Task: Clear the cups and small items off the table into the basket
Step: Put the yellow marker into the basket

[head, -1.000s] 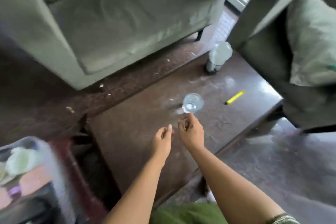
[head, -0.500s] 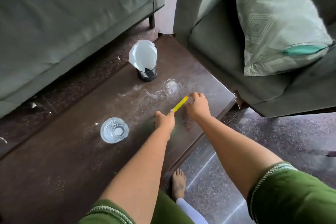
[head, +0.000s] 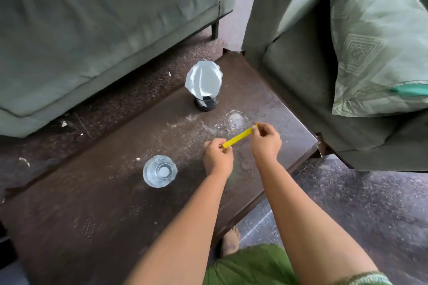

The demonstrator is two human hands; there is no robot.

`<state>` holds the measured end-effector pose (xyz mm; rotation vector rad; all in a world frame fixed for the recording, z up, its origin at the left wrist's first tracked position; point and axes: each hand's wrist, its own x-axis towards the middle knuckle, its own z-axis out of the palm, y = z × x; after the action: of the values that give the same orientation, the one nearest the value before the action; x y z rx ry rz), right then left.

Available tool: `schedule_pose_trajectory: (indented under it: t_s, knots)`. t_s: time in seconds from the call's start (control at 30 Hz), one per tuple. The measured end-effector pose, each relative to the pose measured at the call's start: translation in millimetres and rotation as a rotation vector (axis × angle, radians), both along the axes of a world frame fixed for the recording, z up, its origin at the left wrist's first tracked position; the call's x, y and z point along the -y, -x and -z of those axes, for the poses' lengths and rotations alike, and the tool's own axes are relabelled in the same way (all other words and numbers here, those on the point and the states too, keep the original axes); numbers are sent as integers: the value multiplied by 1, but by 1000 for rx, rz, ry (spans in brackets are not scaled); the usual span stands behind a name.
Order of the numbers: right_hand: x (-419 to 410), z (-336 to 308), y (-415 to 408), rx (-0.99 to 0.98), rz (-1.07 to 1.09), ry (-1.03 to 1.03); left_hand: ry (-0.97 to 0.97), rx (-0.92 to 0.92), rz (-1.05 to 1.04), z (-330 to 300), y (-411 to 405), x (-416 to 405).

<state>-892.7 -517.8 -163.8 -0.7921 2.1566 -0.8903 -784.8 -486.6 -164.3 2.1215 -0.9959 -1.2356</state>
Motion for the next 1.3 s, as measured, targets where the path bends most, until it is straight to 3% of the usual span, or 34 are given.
schedule_pose_trajectory:
  t_s: [0.17,0.37,0.47,0.6,0.73,0.83,1.13,1.3]
  knots:
    - [-1,-58,-63,101,22,198,337,8,-29,-55,-65,-14]
    - [-36,-111,-219,314,-413,239,501,215,-225,-106,-226,-90]
    - [-62,-128,-308,408,-639,185,486,301,-376,-120,-300,-137]
    - [-116,-136,-435,367,-948,102,332,373,-540,-134,-389,-216]
    - [-196,-143,-537,330,-1144,50,168,303,-646,-145,-452,-297]
    - [-233,-147,-591,293,-1263,54,167,241,-673,-142,-475,-333]
    - [-309,-101,-661,-178,-1930,117,79,111,-701,-111,-474,-403]
    - [-338,-87,-664,-749,-2213,121,42,117,-667,-96,-468,-420]
